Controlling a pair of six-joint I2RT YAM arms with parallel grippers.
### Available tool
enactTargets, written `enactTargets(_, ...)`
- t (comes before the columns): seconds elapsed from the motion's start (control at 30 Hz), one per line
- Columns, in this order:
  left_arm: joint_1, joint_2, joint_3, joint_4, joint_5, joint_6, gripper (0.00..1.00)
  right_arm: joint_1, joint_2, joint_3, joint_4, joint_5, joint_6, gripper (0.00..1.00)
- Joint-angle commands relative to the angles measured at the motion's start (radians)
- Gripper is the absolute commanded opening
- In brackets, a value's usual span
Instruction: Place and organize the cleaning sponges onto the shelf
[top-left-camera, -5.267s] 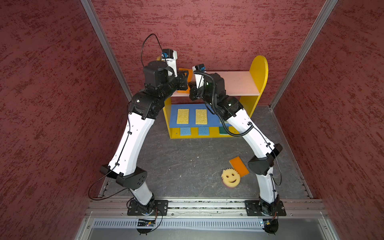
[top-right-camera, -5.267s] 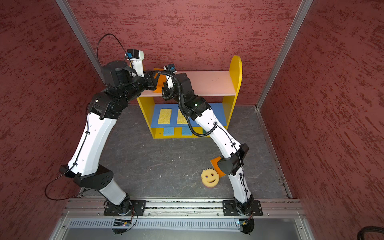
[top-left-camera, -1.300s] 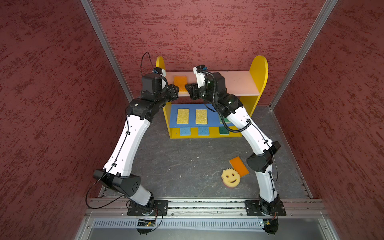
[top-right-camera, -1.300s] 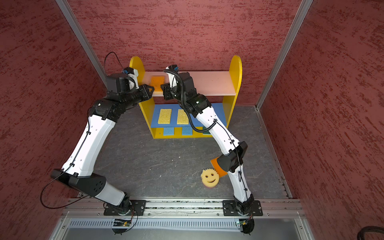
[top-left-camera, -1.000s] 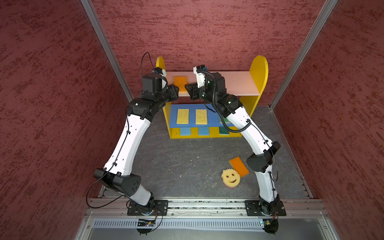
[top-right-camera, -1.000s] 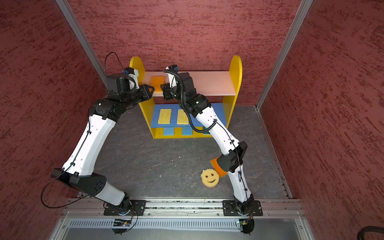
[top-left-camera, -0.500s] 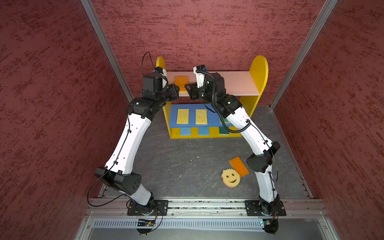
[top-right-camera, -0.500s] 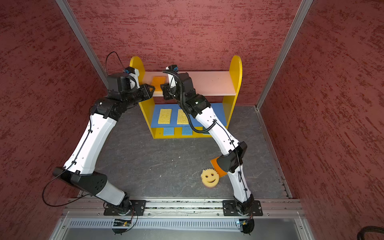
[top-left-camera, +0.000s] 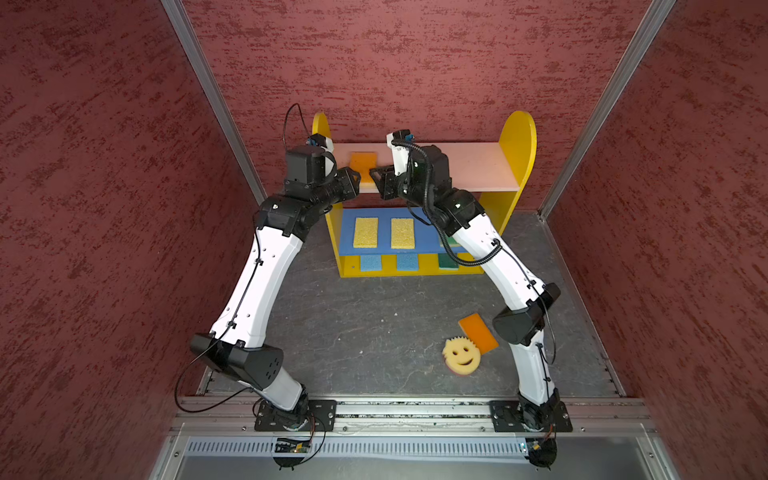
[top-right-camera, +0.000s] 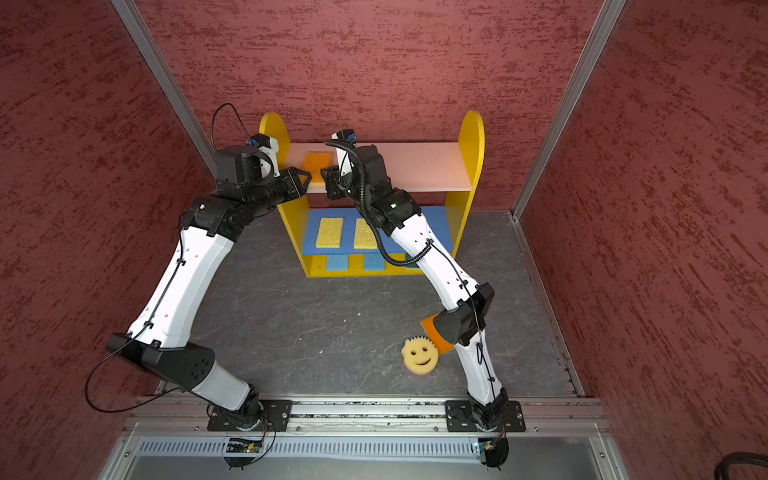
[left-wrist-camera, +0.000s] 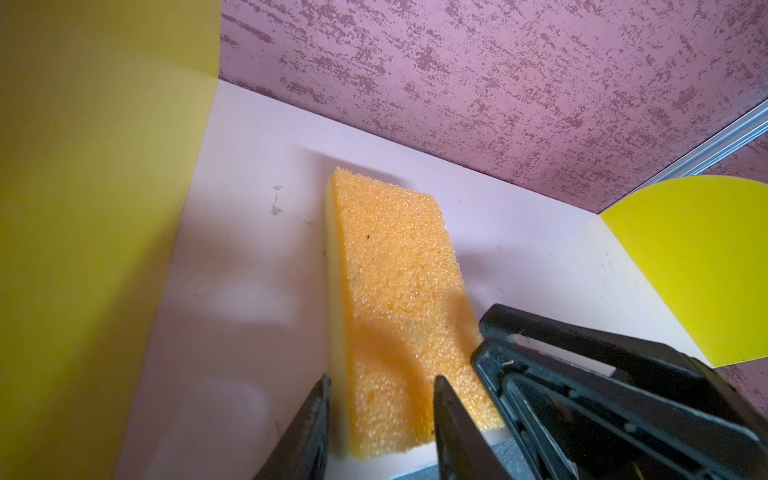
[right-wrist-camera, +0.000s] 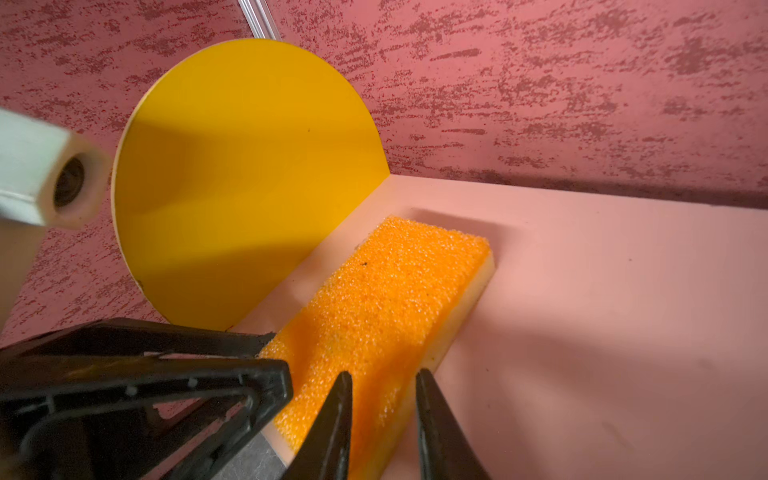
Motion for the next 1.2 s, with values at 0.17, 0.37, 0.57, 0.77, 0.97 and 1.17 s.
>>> enactTargets(0.17, -0.002, -0.024, 0.070, -0.015, 0.004, 0.007, 0.54, -0.009, -0.040, 0.018, -0.006, 0.011, 0.000, 0.30)
enactTargets(0.37, 0.000, -0.080, 0.097, -0.022, -0.016, 0.016, 0.56, -0.008, -0.096, 0.018, -0.028, -0.002, 0.007, 0.31)
enactTargets(0.57, 0.001, -0.204, 0.036, -0.027, -0.044, 0.035, 0.57, -0.007, -0.157, 0.016, -0.074, -0.021, 0.028, 0.34)
enactTargets(0.77, 0.003, -0.398, -0.116, -0.024, -0.077, 0.009, 0.58, 0.003, -0.254, -0.056, -0.093, -0.023, 0.055, 0.37)
enactTargets(0.97, 0.003, -0.641, -0.385, -0.033, -0.076, -0.076, 0.59, 0.064, -0.466, -0.421, 0.026, 0.006, 0.090, 0.38)
enactTargets(1.17, 0.003, -0.843, -0.641, -0.119, -0.077, -0.132, 0.59, 0.186, -0.687, -0.878, 0.175, 0.147, 0.144, 0.38)
